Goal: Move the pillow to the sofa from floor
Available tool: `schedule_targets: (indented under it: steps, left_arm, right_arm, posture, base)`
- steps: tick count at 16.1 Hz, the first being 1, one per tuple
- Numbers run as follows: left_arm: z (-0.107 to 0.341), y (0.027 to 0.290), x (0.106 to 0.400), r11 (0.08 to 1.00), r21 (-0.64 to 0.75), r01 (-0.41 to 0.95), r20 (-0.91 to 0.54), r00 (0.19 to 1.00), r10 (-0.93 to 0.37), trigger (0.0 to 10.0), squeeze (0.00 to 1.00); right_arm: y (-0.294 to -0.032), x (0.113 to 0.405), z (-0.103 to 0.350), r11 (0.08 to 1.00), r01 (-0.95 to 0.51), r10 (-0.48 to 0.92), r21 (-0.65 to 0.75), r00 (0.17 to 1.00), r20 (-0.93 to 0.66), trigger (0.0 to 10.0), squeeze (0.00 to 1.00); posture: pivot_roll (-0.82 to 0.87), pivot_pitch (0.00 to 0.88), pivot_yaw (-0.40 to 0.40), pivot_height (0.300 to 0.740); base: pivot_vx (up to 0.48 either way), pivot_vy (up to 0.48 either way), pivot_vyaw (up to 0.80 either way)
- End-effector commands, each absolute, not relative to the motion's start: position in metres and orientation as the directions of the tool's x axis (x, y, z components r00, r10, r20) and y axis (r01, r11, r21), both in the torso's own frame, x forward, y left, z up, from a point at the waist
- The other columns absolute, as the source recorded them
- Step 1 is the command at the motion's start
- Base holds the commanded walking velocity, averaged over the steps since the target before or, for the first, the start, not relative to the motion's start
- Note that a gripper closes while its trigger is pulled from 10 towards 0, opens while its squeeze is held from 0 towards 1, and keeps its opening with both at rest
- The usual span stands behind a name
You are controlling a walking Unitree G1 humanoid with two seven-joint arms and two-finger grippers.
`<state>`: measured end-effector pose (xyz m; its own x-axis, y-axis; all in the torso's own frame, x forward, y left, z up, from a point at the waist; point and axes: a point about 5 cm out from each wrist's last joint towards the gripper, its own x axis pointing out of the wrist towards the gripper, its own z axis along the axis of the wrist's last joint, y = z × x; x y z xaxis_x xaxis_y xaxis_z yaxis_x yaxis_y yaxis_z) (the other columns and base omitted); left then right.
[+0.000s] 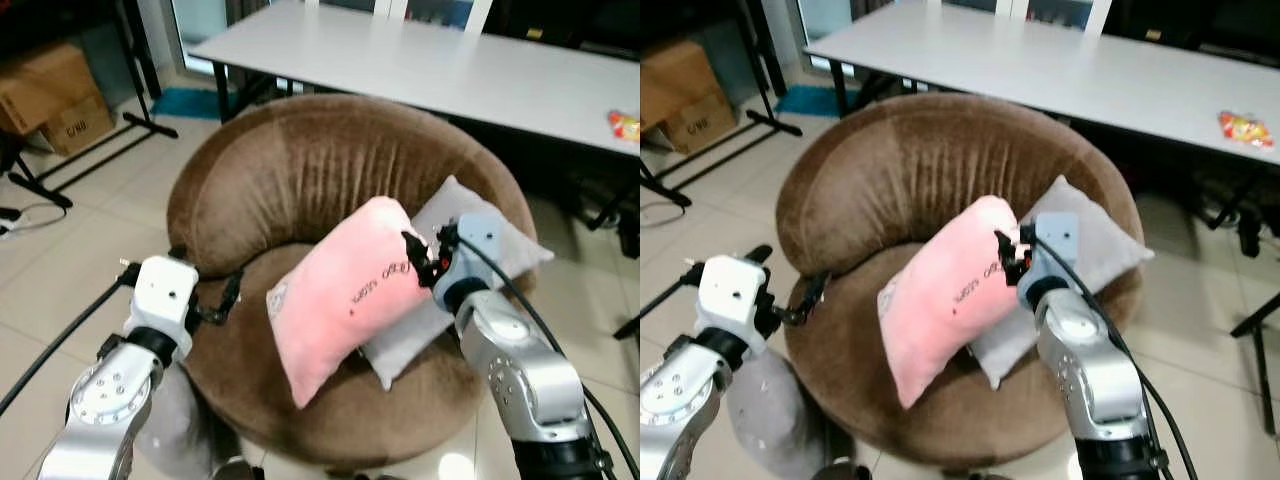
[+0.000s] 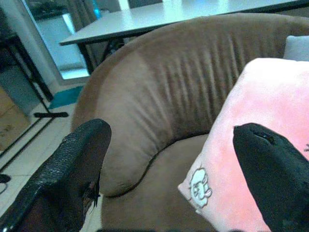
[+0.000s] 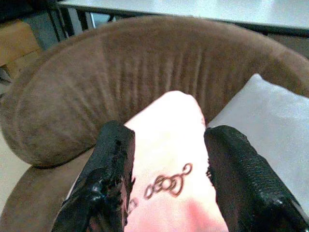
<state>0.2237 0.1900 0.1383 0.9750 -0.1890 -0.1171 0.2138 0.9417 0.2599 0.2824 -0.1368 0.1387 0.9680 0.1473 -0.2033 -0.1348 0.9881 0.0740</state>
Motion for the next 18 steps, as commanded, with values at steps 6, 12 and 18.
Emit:
schedule_targets:
  steps: [6,12,18]
  left_arm:
    - [0.14,0.187,0.223,0.947,0.277,0.164,-0.082,0.986,-0.147,10.0,0.0]
    - [0.139,0.197,0.221,0.956,0.272,0.105,-0.082,0.993,-0.086,10.0,0.0]
    - [0.142,0.199,0.223,0.959,0.271,0.083,-0.071,0.995,-0.065,10.0,0.0]
  right_arm:
    - [-0.141,0.281,0.136,0.989,-0.146,0.147,0.02,0.959,-0.244,10.0,0.0]
    - [-0.135,0.281,0.133,0.982,-0.189,0.188,0.021,0.946,-0.265,10.0,0.0]
    - [-0.149,0.291,0.132,0.981,-0.188,0.17,-0.042,0.947,-0.271,10.0,0.0]
  posture:
    - [-0.03,0.0,-0.036,0.74]
    - [-0.01,0.0,-0.071,0.74]
    - [0.01,0.0,-0.064,0.74]
  base:
    - [0.0,0.0,0.0]
    - [0.0,0.115,0.0]
    - [0.0,0.362,0.0]
